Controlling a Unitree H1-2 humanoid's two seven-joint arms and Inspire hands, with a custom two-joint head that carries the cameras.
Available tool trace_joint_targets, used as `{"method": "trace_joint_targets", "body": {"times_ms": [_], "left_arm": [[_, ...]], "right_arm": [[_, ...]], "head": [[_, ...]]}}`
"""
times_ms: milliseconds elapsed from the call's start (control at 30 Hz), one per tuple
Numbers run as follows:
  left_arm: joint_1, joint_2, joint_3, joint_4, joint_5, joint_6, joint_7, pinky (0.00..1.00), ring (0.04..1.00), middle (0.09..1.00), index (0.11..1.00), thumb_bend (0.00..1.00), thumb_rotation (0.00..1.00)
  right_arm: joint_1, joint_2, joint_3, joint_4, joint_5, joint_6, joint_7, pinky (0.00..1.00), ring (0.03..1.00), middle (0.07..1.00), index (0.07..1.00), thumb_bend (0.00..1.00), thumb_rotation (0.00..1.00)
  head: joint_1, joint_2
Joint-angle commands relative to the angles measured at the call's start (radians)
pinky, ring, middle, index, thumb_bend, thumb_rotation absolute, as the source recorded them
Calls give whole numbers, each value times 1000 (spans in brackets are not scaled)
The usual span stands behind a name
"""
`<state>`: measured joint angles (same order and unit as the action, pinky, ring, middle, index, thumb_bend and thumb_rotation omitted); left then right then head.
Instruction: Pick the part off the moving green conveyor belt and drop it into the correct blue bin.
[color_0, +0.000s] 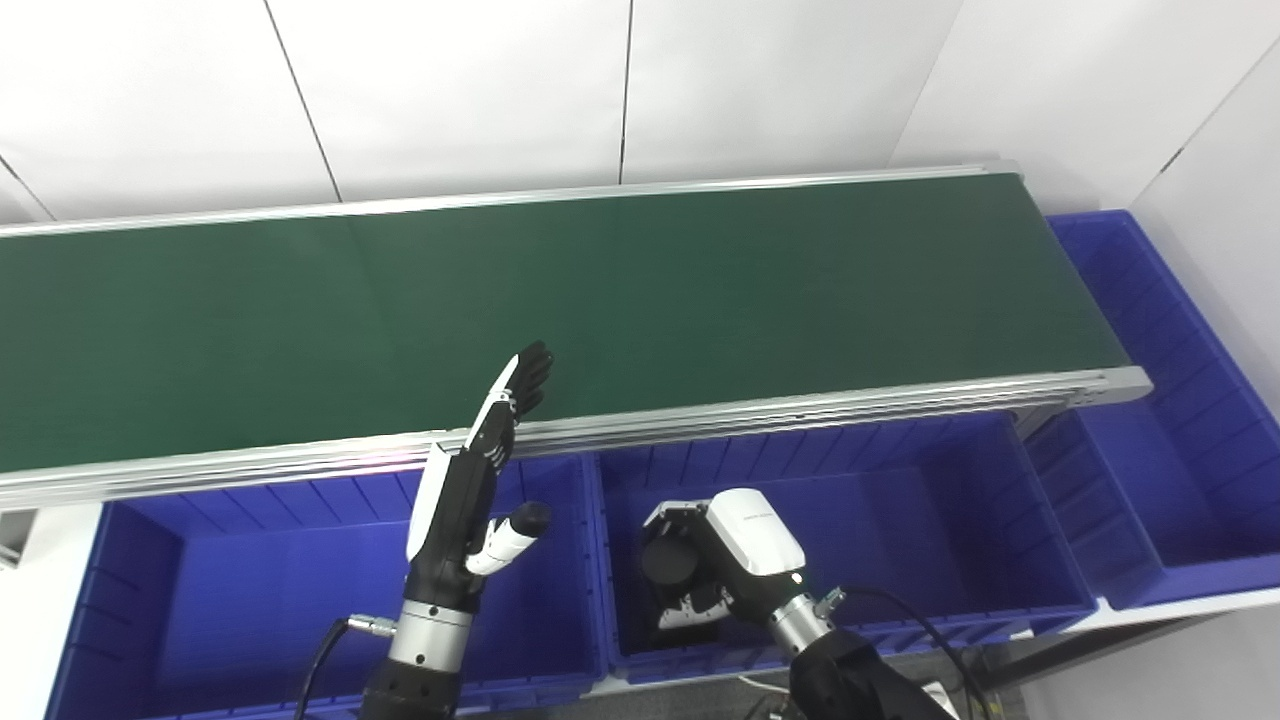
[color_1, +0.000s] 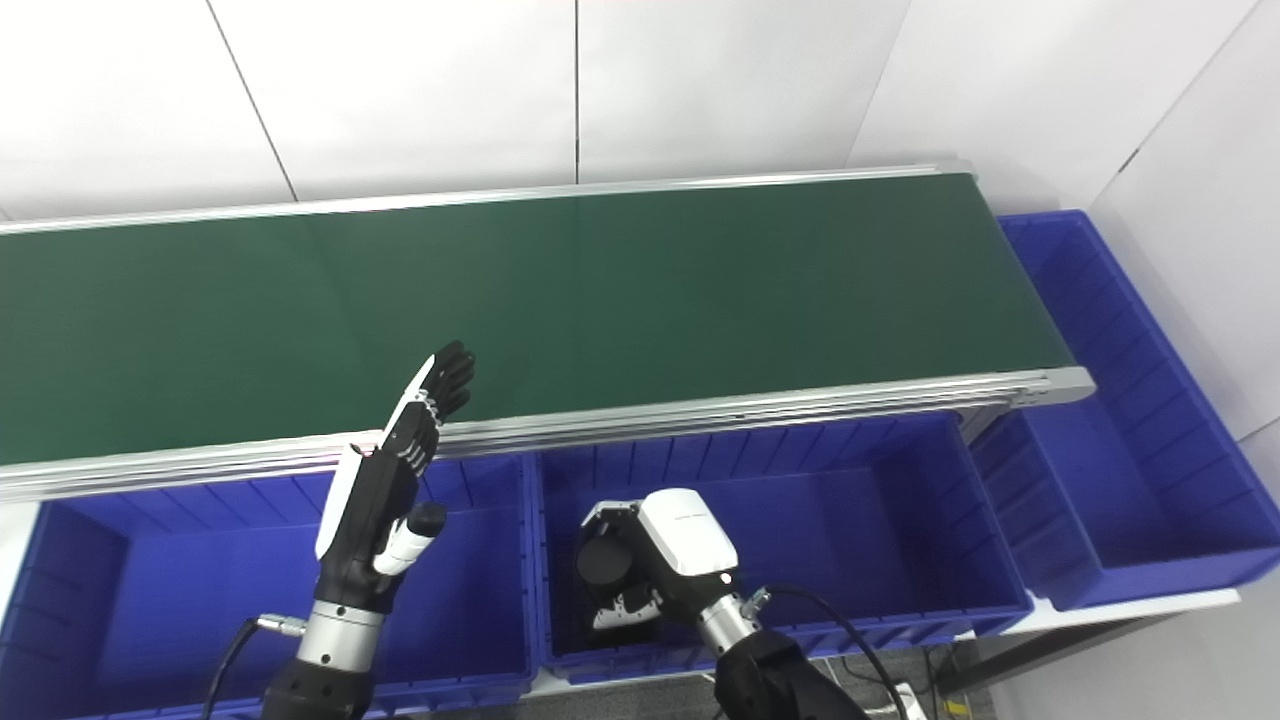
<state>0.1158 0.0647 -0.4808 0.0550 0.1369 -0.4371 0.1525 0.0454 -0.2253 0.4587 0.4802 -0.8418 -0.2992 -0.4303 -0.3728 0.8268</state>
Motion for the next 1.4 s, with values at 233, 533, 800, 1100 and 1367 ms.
{"method": "trace_joint_targets", "body": {"times_ms": [233,533,800,1100,1367], "left_arm": [[-7,-10,-9,-12,5,-33,7,912,935,929,929,852,928],[-8,-5,-16,-7,15,-33,20,904,930,929,929,841,930],[-9,1,-32,-3,19,-33,32,902,923,929,933,823,926],[-7,10,-54,12,18,-33,60,900,921,927,929,831,920],[-5,20,-57,23,6,-33,56,899,921,924,928,839,924]], "right_arm": [[-17,-22,16,-5,-16,-48,-51,450,527,599,594,672,60],[-23,-49,37,-4,-64,-51,-100,793,811,858,794,900,447],[-4,-52,26,-50,-16,-68,-83,704,763,833,783,897,410],[78,-25,-29,-343,121,-82,13,587,729,824,793,860,510],[134,40,-34,-520,192,-90,80,577,750,835,797,757,785]], "head": [[18,-12],[20,-18],[26,-36],[50,-69],[56,-95]]}}
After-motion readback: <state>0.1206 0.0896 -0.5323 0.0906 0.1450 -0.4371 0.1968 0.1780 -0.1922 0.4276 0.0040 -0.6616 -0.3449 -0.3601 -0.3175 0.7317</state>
